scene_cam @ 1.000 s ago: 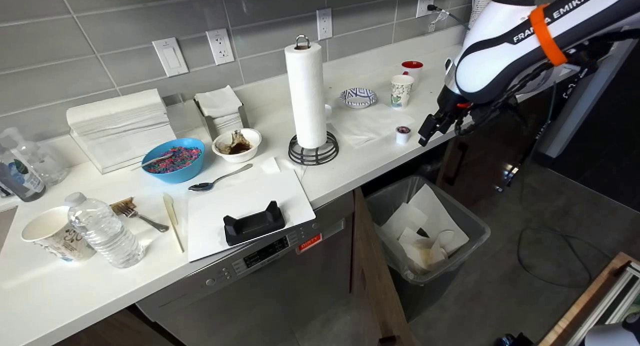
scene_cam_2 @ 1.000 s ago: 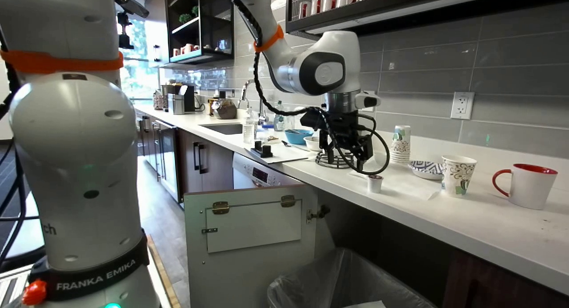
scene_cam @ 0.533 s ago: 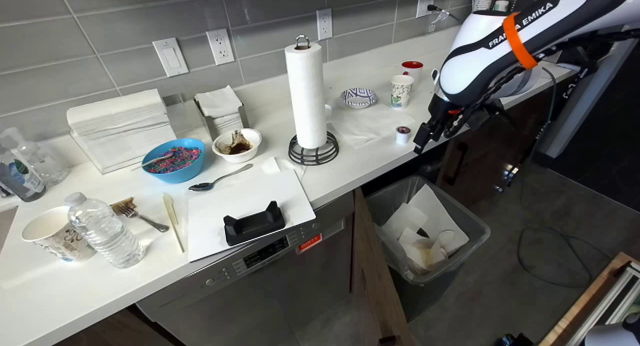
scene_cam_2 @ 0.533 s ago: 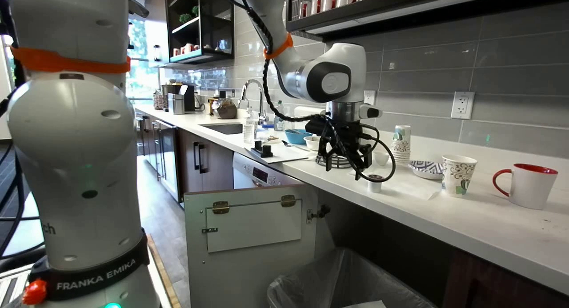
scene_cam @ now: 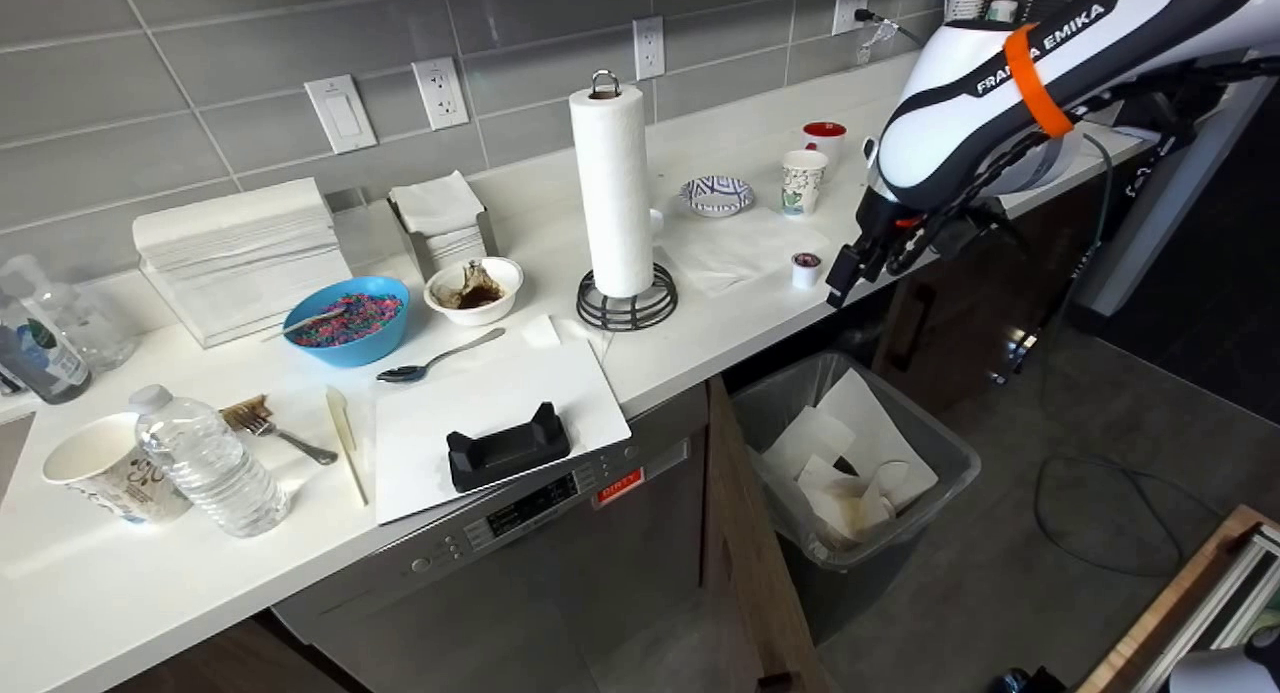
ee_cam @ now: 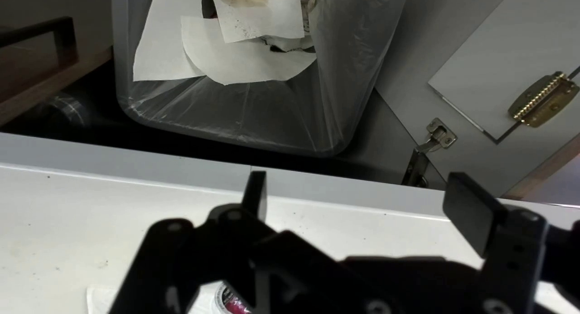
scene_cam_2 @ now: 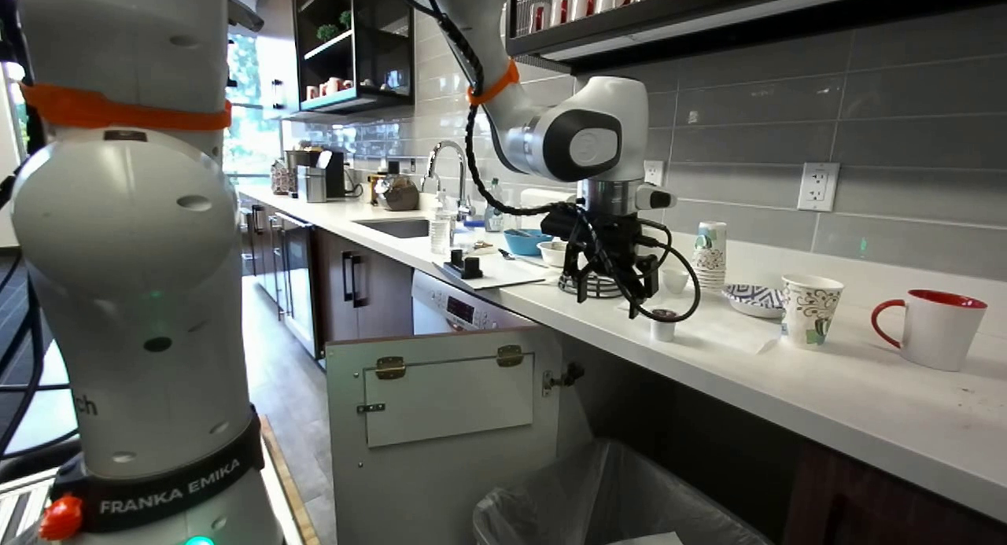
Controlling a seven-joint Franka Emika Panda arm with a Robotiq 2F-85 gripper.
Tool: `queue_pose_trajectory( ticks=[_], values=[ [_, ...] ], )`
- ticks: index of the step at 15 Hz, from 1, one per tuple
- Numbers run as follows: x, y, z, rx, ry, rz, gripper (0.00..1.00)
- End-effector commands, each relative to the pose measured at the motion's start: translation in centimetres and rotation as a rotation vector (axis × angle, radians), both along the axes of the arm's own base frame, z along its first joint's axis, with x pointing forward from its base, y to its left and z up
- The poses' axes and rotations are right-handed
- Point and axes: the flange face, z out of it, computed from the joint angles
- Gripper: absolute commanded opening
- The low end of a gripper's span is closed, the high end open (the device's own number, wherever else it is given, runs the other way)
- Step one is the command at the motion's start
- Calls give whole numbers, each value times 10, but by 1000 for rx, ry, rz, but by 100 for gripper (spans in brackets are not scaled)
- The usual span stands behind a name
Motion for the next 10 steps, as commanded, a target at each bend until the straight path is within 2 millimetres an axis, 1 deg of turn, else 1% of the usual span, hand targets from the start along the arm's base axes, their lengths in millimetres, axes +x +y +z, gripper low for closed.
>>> queue_pose_trajectory(
  ticks=[1,4,7,10],
  values=[
    [12,-3,-6,4,-7,18,100],
    [19,-7,-6,0,-19,53,100],
    [32,-13,-9,11,-31,92,100],
    [42,-25,-13,12,-41,99,100]
  ],
)
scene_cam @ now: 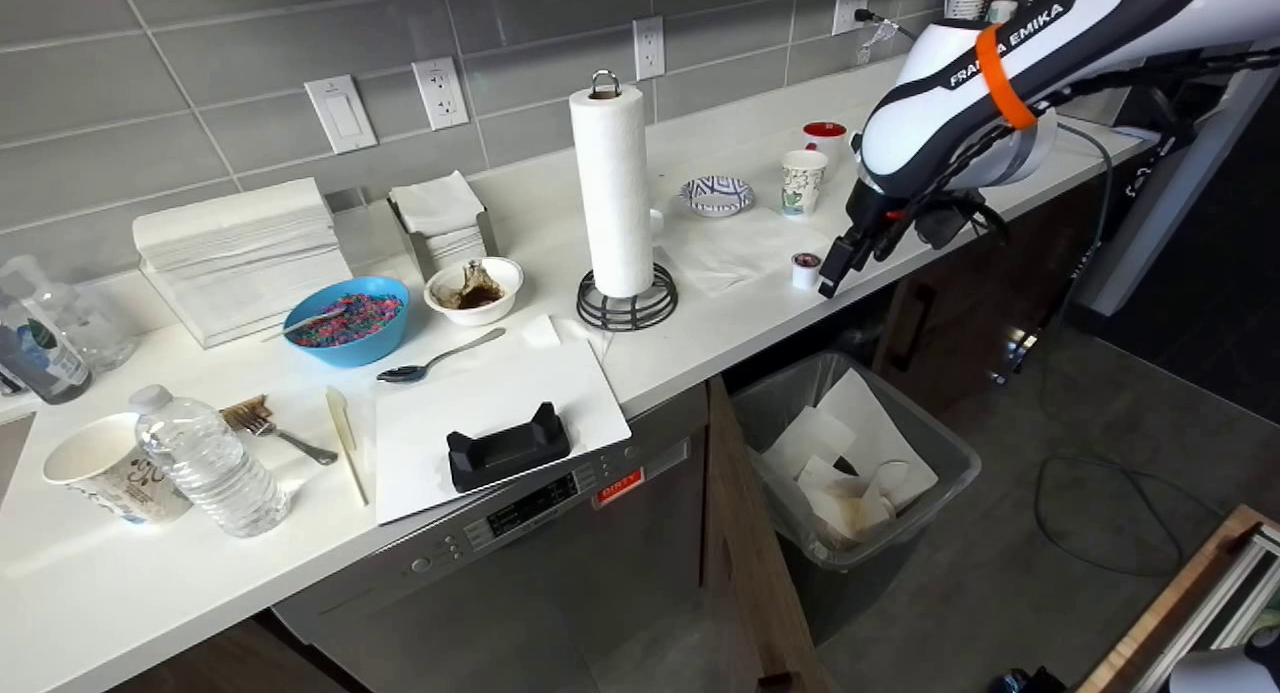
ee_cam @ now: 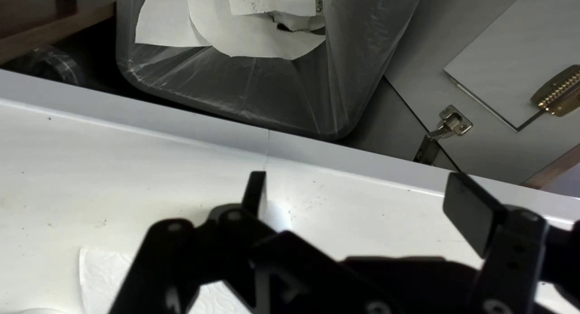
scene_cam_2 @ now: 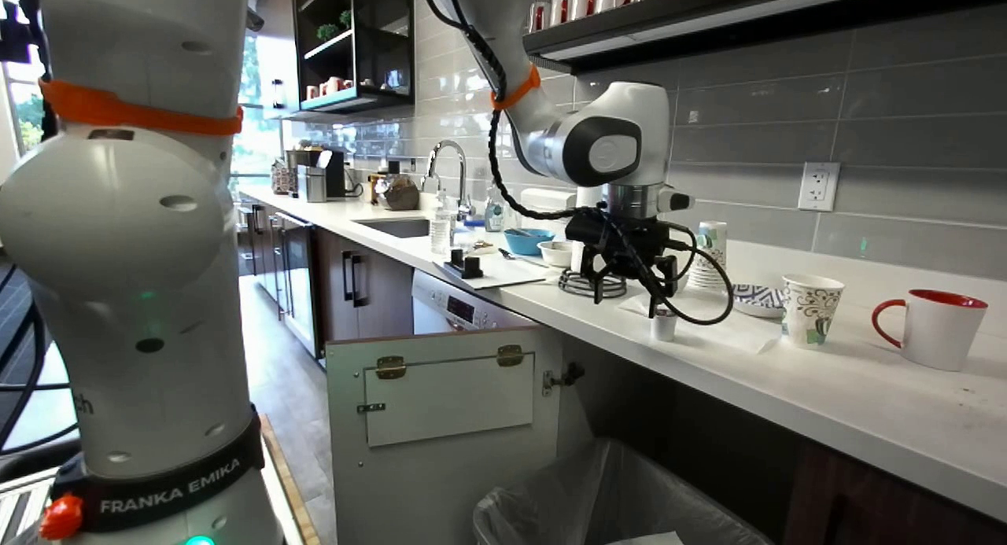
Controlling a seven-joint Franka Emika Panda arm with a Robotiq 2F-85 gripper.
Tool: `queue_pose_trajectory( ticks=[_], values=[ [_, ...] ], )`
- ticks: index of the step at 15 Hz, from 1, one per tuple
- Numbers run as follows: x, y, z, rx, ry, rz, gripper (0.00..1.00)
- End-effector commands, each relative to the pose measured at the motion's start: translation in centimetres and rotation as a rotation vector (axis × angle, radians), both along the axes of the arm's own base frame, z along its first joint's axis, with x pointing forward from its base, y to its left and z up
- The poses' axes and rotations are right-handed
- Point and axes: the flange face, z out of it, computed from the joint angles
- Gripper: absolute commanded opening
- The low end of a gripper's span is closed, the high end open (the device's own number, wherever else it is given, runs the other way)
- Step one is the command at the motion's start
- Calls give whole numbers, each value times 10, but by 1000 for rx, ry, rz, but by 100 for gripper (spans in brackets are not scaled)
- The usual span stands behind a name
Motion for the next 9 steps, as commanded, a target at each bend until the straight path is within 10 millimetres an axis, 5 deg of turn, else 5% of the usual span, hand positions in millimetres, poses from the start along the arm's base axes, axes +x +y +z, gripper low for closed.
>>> queue_pose_trajectory(
  ticks=[1,9],
  values=[
    [19,-14,-12,15,-15,18,100],
    [51,-22,-32,42,-33,105,100]
  ],
)
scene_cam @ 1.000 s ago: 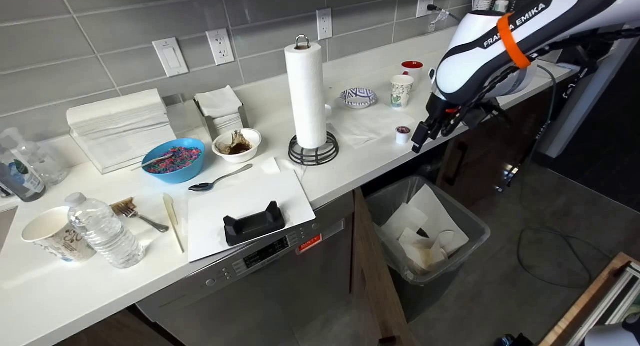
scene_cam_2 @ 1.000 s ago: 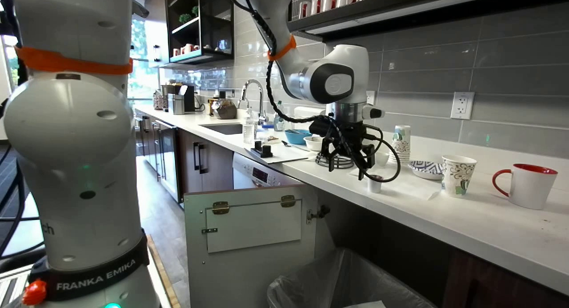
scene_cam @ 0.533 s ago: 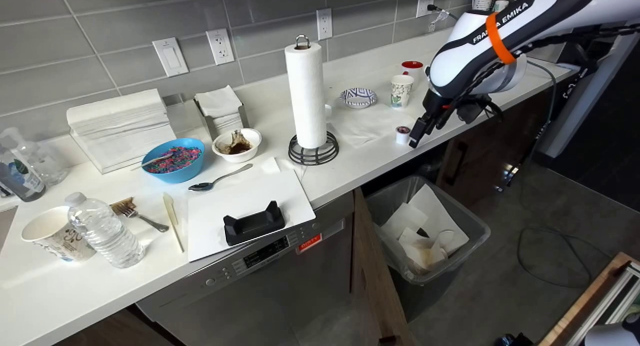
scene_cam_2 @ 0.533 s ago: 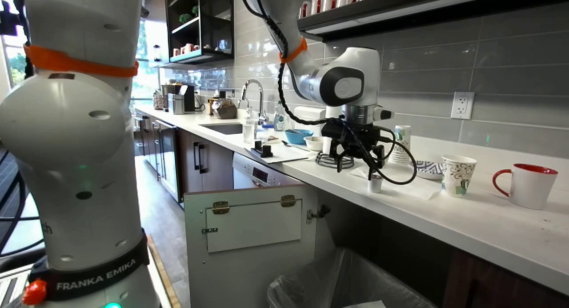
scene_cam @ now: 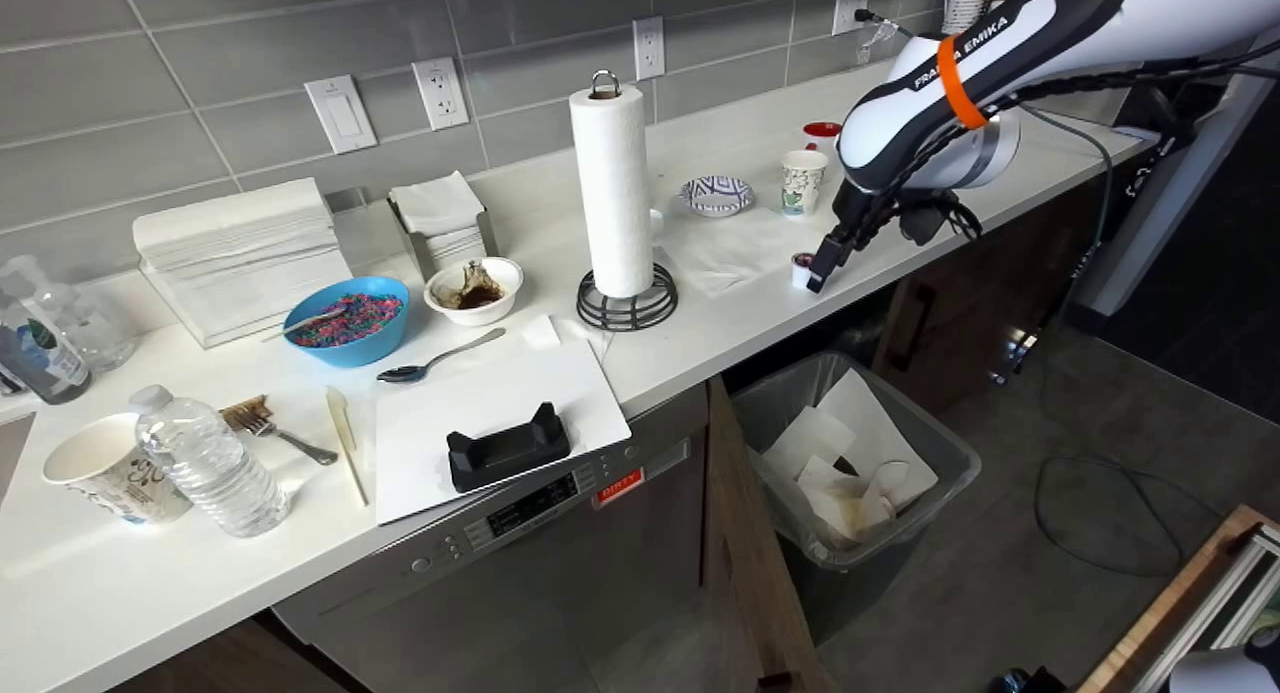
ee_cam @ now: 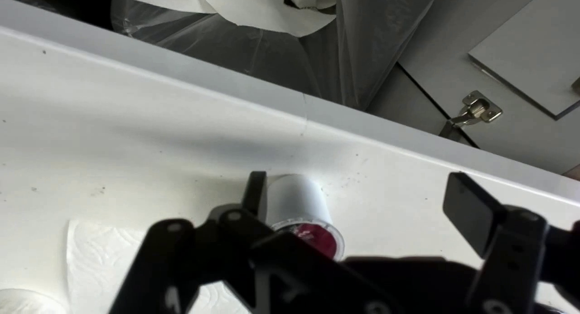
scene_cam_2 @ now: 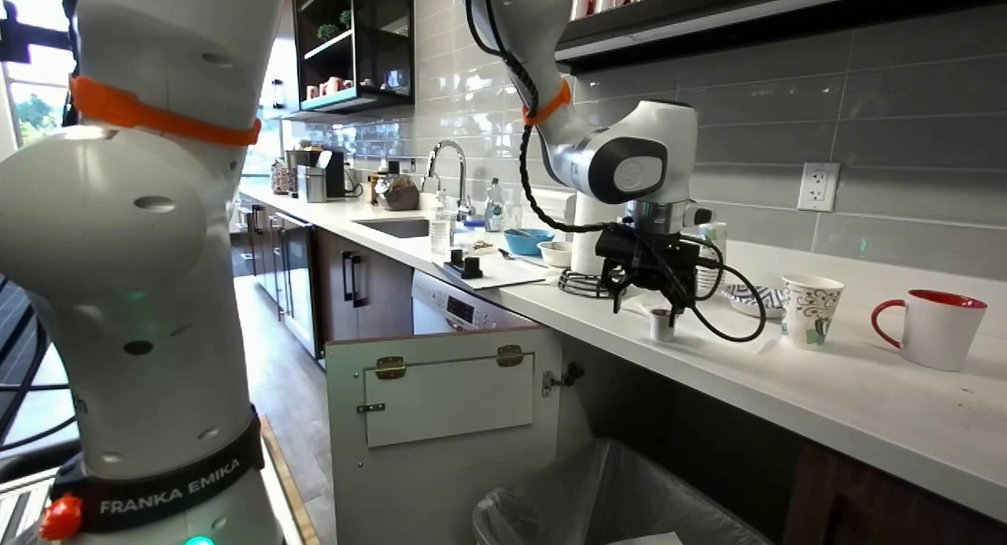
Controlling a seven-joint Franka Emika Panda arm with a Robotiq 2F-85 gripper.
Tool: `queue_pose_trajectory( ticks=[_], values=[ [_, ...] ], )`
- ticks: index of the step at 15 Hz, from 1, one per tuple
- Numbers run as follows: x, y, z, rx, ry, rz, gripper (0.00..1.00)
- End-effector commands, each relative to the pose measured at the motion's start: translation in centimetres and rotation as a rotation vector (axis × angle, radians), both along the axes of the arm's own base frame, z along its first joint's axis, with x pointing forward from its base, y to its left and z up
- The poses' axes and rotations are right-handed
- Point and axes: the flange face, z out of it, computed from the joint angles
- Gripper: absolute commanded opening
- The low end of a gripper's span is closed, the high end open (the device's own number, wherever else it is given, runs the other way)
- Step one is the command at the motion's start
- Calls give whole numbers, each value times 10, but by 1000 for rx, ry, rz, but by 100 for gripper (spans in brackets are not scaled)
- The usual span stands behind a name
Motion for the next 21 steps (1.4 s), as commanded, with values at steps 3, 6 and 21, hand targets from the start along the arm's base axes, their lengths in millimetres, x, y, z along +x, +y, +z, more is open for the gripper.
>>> queue_pose_trajectory(
  ticks=[3,6,21],
  values=[
    [23,-7,-21,19,-23,50,100],
    [31,-12,-25,13,-42,66,100],
    [44,-14,-28,11,-63,95,95]
  ],
)
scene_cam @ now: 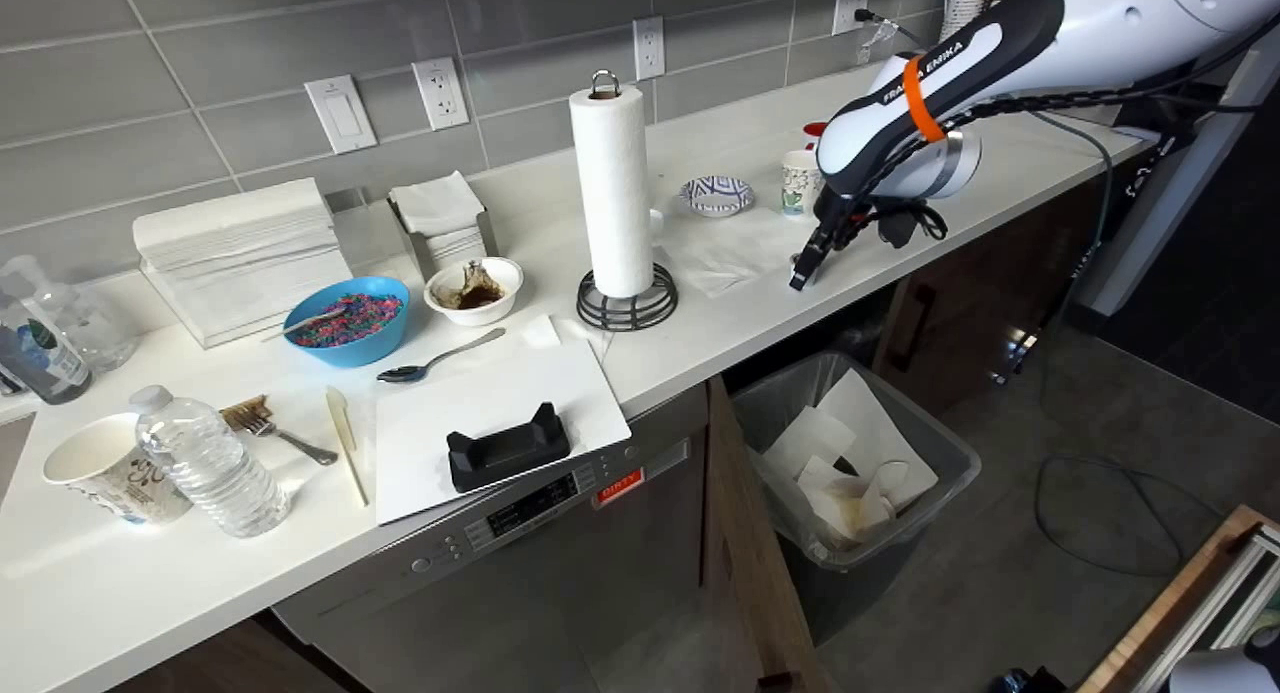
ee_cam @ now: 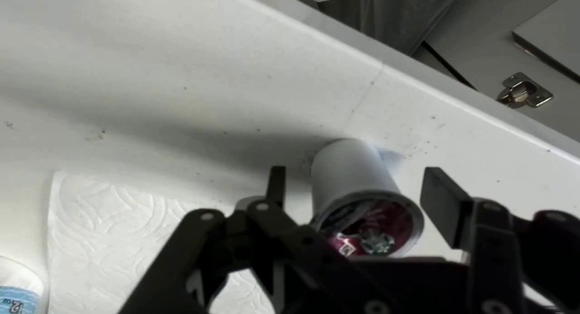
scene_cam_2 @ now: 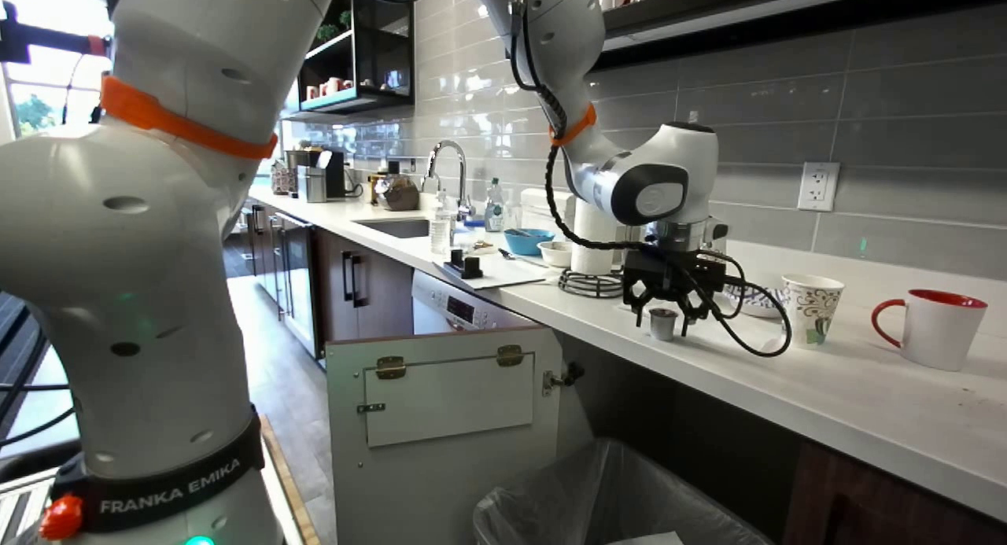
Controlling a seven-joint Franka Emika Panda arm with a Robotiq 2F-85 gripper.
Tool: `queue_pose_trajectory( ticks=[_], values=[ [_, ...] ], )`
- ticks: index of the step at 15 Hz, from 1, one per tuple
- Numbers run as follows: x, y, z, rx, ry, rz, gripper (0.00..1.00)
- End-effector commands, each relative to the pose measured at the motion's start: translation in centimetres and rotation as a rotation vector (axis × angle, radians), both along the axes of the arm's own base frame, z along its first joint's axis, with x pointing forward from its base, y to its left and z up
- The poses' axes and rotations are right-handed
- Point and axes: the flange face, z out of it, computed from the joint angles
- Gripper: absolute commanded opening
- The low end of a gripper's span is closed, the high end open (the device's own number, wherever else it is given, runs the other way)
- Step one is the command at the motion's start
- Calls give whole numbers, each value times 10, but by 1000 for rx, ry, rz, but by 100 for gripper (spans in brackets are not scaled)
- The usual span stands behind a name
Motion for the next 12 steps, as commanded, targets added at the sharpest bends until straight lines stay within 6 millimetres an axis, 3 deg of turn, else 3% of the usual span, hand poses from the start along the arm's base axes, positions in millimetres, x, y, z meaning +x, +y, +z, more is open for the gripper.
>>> queue_pose_trajectory(
  ticks=[1,7,10,12],
  values=[
    [4,-1,-3,6,-8,3,95],
    [1,-2,-6,-2,19,-7,41],
    [0,-3,-7,-2,23,-15,20],
    [0,-3,-7,-1,25,-18,17]
  ],
)
